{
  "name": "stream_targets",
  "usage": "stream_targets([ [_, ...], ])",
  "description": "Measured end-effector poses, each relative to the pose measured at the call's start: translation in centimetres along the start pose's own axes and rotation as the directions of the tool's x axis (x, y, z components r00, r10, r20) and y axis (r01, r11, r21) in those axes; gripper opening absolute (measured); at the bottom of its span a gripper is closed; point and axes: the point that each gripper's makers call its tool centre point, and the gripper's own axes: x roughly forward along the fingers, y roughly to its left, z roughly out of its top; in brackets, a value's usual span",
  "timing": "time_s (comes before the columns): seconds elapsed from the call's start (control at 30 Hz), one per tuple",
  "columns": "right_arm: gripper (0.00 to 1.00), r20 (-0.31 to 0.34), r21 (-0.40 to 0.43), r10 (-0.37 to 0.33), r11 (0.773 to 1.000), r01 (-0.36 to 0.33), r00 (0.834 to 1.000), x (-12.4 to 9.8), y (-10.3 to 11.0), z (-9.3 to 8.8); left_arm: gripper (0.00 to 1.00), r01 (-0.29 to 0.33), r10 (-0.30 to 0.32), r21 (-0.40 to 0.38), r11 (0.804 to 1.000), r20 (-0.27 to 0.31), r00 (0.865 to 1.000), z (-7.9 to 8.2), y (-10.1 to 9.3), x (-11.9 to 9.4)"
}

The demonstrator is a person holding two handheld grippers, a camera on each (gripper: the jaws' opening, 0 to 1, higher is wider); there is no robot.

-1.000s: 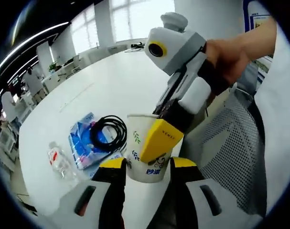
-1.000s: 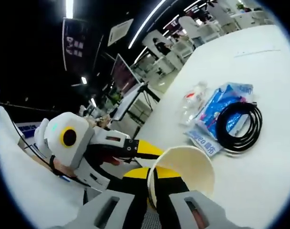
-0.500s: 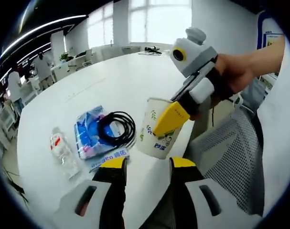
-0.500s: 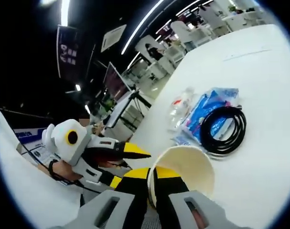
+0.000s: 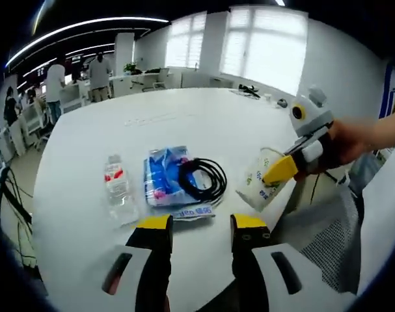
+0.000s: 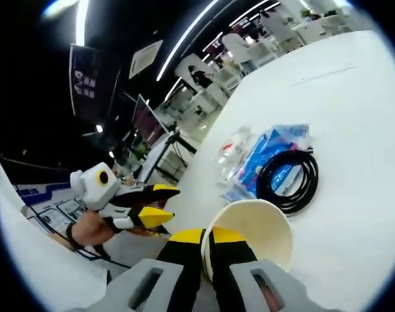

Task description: Arrange the tabletop items into an orderly group along one side of the table until the central work area is clear of visible clutter.

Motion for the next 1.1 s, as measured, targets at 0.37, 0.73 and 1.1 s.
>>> stream_targets([
  [0.37, 0.00, 0.021, 0.017, -0.020, 1.000, 0.020, 1.000, -0.5, -0.9, 0.7, 0.35, -0.108, 0.113, -0.099, 0.989, 0.043, 0.993, 0.1, 4.6, -1.9],
  [0.73, 0.00, 0.032, 0.023, -0.031, 0.999, 0.030, 0.999, -0.6, -1.4, 1.3, 0.35, -0.141, 0.150, -0.138, 0.980, 0.054, 0.987, -0.2, 6.1, -2.6],
  [1.1, 0.00, 0.036, 0.023, -0.047, 0.999, 0.046, 0.998, -0.1, -1.5, 2.5, 0.39, -0.151, 0.165, -0.178, 0.972, 0.065, 0.984, -0.5, 6.7, -3.3],
])
